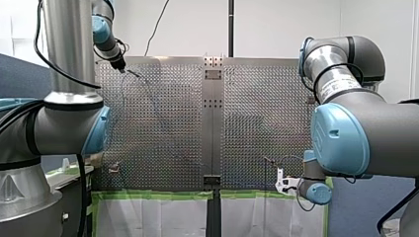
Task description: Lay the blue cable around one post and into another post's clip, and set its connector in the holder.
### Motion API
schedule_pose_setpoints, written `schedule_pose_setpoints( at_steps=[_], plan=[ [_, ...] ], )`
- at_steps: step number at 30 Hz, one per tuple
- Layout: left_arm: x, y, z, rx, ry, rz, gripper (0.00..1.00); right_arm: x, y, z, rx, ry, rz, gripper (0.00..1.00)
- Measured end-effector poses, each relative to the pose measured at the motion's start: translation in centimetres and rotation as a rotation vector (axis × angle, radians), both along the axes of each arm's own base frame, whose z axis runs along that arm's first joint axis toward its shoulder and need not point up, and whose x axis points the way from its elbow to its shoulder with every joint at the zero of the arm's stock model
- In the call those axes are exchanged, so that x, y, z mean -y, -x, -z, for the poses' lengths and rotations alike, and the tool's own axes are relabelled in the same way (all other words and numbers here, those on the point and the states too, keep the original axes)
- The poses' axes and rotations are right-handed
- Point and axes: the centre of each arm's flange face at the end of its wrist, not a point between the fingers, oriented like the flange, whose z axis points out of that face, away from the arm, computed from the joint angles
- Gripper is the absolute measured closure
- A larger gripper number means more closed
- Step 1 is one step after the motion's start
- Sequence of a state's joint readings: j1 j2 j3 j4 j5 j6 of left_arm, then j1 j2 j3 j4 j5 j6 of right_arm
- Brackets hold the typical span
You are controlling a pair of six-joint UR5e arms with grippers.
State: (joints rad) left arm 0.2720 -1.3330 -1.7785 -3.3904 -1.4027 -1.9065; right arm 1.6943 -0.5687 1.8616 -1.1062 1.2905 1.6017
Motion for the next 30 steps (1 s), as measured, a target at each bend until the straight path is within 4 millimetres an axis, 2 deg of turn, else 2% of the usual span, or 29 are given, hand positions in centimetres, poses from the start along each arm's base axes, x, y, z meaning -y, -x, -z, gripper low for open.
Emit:
schedule_pose_setpoints(
  at_steps=[14, 22, 30],
  plan=[
    [0.0, -0.2, 0.5, -0.004, -0.002, 0.001, 0.00, -0.1, -0.2, 0.0, -0.002, -0.002, -0.004, 0.99],
    [0.1, -0.3, 0.0, 0.032, -0.031, 0.012, 0.00, -0.2, -0.2, 0.1, -0.005, -0.008, -0.004, 0.99],
    [1.3, -0.1, -0.2, 0.098, -0.041, 0.087, 0.00, -0.4, -0.2, 0.2, -0.010, -0.017, -0.001, 0.99]
  ],
)
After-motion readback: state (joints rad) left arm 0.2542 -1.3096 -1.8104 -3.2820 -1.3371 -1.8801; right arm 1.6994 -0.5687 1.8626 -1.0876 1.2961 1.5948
